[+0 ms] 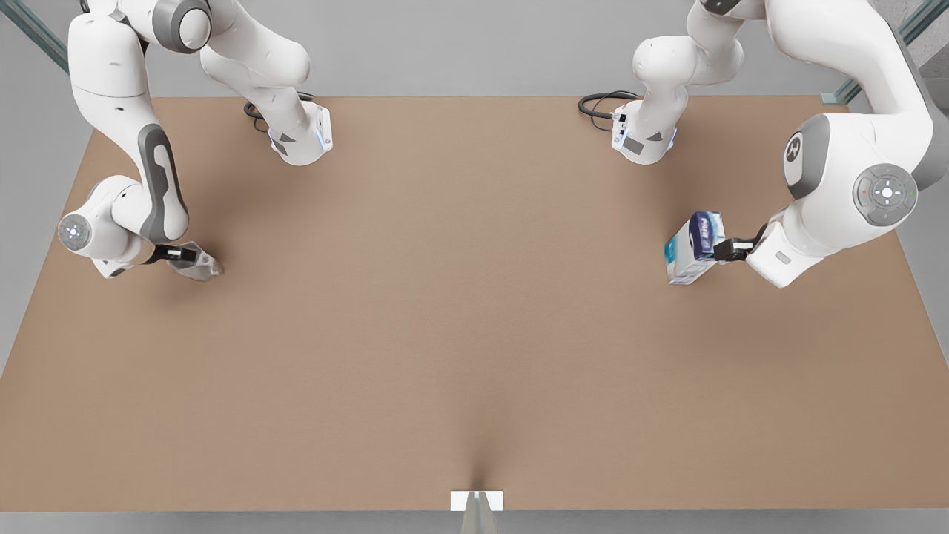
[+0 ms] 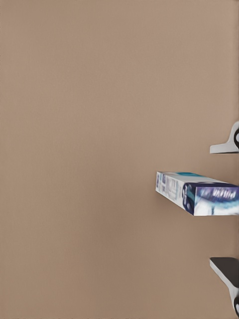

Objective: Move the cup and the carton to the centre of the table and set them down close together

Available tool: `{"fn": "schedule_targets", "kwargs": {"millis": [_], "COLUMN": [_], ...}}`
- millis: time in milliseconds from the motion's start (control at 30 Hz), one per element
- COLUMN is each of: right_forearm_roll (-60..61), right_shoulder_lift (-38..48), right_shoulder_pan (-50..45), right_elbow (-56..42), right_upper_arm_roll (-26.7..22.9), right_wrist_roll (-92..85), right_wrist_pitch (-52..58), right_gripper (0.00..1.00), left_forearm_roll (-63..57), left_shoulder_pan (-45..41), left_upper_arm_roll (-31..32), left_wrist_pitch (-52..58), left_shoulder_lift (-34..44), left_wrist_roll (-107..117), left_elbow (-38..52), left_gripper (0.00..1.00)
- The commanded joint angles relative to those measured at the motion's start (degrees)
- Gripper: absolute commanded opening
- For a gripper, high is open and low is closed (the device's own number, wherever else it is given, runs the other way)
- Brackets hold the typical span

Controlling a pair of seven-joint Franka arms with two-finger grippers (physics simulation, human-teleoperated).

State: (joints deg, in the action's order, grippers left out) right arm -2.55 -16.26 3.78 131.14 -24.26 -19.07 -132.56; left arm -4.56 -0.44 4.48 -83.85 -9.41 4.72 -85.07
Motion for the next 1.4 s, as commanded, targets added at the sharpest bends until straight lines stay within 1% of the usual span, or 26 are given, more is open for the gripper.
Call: {"fn": "schedule_targets", "kwargs": {"millis": [0,67,100,133,167,333,433,500,767,967,1033,1067,1167,1233,1367], "right_forearm_roll": [0.0,0.0,0.0,0.0,0.0,0.0,0.0,0.0,0.0,0.0,0.2,0.8,5.8,15.6,27.5], "right_shoulder_lift": [0.0,-0.5,-0.8,-1.1,-1.2,-1.1,-1.4,-1.4,-1.7,-1.4,-1.0,-0.7,-1.6,-5.4,-12.6], "right_shoulder_pan": [0.0,0.3,0.3,0.3,0.3,0.2,0.1,0.1,-0.3,-0.6,-2.7,-5.2,-17.4,-24.4,-35.1], "right_elbow": [0.0,-0.2,-0.4,-0.6,-1.0,-1.8,-2.3,-2.4,-5.4,-6.1,-10.1,-12.0,-17.6,-21.7,-28.9], "right_upper_arm_roll": [0.0,0.0,0.0,0.0,0.0,0.0,0.1,0.1,0.3,0.6,1.1,1.2,1.2,1.2,0.6], "right_wrist_roll": [0.0,0.0,-0.1,-0.1,-0.1,-0.2,-0.1,-0.1,-0.2,-0.2,-0.8,-1.5,-1.8,-1.8,-1.4], "right_wrist_pitch": [0.0,-0.1,0.0,0.0,0.2,2.0,2.0,2.0,6.4,7.1,11.7,12.4,12.3,11.6,11.4], "right_gripper": [0.78,0.68,0.61,0.57,0.51,0.41,0.28,0.23,0.21,0.21,0.21,0.21,0.21,0.21,0.21], "left_forearm_roll": [0.0,0.0,0.0,0.0,0.0,0.0,0.0,0.0,0.0,0.0,0.0,0.0,0.0,0.0,0.0], "left_shoulder_pan": [0.0,0.0,0.0,0.0,0.0,0.0,0.0,0.0,0.0,0.0,0.0,0.0,0.0,0.0,0.0], "left_upper_arm_roll": [0.0,0.0,0.0,0.0,0.0,0.1,0.0,0.0,0.1,0.0,0.0,0.1,0.0,0.0,0.0], "left_wrist_pitch": [0.0,0.0,0.0,0.0,0.0,0.0,0.0,0.0,0.0,0.0,0.0,0.0,0.0,-0.1,-0.2], "left_shoulder_lift": [0.0,0.0,0.0,0.0,0.0,0.0,0.0,0.0,-0.3,-0.5,-0.5,-0.5,-0.5,-0.5,-0.8], "left_wrist_roll": [0.0,0.0,0.0,-0.1,0.0,-0.1,-0.1,-0.1,-0.1,-0.2,-0.1,-0.2,-0.2,-0.2,-0.2], "left_elbow": [0.0,0.0,0.0,0.0,0.0,0.0,0.0,0.0,0.0,0.1,0.0,0.0,0.1,0.1,0.1], "left_gripper": [1.00,1.00,1.00,1.00,1.00,1.00,1.00,1.00,1.00,1.00,1.00,1.00,1.00,1.00,1.00]}}
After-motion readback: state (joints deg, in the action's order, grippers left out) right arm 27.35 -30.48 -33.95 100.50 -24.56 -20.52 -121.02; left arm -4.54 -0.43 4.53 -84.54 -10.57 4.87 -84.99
